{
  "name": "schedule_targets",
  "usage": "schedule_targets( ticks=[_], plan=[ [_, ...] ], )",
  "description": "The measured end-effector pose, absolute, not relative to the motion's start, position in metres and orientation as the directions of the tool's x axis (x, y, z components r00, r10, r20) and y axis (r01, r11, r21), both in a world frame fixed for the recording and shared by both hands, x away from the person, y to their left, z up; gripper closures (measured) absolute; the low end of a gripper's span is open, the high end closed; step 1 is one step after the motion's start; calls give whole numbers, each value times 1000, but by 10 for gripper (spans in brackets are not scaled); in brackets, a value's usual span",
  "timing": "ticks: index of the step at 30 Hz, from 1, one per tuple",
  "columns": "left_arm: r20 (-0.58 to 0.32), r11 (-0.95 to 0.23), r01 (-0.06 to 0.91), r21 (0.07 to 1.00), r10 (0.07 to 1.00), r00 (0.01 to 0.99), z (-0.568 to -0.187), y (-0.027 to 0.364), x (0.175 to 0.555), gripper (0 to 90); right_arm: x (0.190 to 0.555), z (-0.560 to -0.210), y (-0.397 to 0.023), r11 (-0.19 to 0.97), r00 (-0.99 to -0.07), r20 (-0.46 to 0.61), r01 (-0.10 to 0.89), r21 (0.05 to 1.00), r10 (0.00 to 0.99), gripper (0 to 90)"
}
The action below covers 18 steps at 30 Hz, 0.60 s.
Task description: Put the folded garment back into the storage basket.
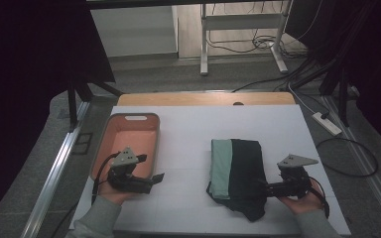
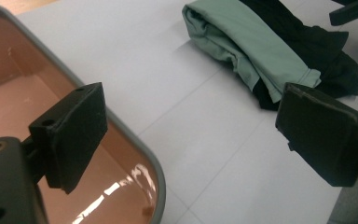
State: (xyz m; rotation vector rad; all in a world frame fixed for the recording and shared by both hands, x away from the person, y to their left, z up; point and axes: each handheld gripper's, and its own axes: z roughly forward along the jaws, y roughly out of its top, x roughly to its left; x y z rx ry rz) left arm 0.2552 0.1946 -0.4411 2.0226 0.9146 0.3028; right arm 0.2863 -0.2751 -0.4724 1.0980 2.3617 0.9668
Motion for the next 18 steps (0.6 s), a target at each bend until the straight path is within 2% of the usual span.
schedule_targets(
  ticks=[18],
  plan=[
    [-90,-429,462,776,650,755,-430,152,280,98,284,-473,-277,451,-625,-29,529,718,780,97]
  ],
)
